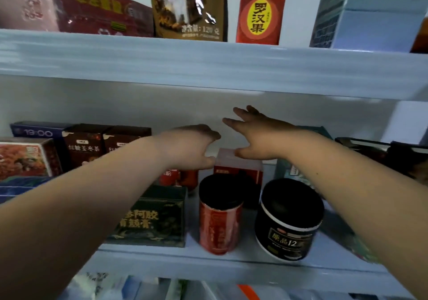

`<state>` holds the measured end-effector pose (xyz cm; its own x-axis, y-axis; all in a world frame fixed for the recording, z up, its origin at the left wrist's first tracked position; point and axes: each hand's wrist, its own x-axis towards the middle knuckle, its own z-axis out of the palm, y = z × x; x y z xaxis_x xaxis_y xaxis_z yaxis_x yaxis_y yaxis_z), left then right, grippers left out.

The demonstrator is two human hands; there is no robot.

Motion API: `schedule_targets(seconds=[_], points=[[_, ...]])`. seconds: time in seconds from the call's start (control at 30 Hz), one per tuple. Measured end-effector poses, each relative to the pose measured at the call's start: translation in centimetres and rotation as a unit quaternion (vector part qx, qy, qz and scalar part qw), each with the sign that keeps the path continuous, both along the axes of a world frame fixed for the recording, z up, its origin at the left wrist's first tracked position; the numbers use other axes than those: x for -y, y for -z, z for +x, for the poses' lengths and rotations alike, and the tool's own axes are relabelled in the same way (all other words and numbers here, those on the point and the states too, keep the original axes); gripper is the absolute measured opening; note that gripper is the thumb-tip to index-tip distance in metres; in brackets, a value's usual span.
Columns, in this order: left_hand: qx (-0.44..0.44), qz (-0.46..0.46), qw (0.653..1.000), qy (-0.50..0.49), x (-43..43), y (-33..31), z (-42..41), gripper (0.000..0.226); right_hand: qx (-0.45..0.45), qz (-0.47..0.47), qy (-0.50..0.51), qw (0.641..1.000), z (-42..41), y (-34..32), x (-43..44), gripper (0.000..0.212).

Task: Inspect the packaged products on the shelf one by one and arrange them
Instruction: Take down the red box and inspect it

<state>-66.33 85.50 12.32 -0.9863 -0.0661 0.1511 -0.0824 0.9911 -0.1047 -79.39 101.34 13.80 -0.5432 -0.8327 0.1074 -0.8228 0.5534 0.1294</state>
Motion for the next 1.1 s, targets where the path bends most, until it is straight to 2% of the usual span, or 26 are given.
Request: schedule_targets(seconds=[0.13, 0.27, 0.33, 0.4, 0.5, 0.6, 0.67, 0.73, 0.8, 1.0, 1.1], points=[[0.105, -0.002, 0.994, -0.015, -1.1, 0.0, -5.5, 0.087, -0.008, -0.001, -0.026, 1.000, -0.5, -0.2, -2.8, 0.088], [0.183, 0.103, 0.976, -0.051, -1.8, 0.4, -9.4, 0.092, -0.014, -0.013, -0.053, 0.998, -0.9, -0.5, -4.8, 0.083], [0.194, 0.089, 0.976, -0.054, -2.0, 0.5, -11.0, 0.109, -0.016, -0.027, -0.071, 0.997, -1.3, -0.5, -5.7, 0.079], [0.239, 0.073, 0.967, -0.047, -2.2, 0.8, -12.1, 0.122, -0.012, -0.043, -0.087, 0.995, -1.8, -0.3, -6.5, 0.076], [0.278, 0.099, 0.954, -0.055, -2.1, 1.6, -13.4, 0.128, 0.011, -0.061, -0.103, 0.993, -2.6, 0.0, -7.4, 0.073], [0.245, 0.078, 0.964, -0.065, -2.4, 2.0, -13.5, 0.137, 0.026, -0.068, -0.111, 0.991, -3.3, 0.0, -7.9, 0.072], [0.204, 0.060, 0.975, -0.060, -2.5, 1.9, -13.1, 0.134, 0.034, -0.084, -0.107, 0.990, -3.8, -0.1, -8.3, 0.073], [0.127, 0.041, 0.990, -0.052, -2.6, 1.7, -12.4, 0.128, 0.041, -0.108, -0.091, 0.989, -4.2, -0.2, -8.7, 0.076], [0.049, 0.000, 0.997, -0.054, -2.9, 1.2, -11.5, 0.136, 0.055, -0.136, -0.068, 0.987, -4.3, -0.2, -9.2, 0.082], [-0.132, -0.091, 0.986, -0.052, -5.5, 0.2, -5.7, 0.138, 0.136, -0.240, -0.019, 0.961, -2.9, 0.5, -10.7, 0.100], [-0.193, -0.105, 0.975, -0.034, -6.5, 0.5, -2.6, 0.134, 0.182, -0.272, -0.015, 0.945, -1.4, 1.0, -11.2, 0.113]])
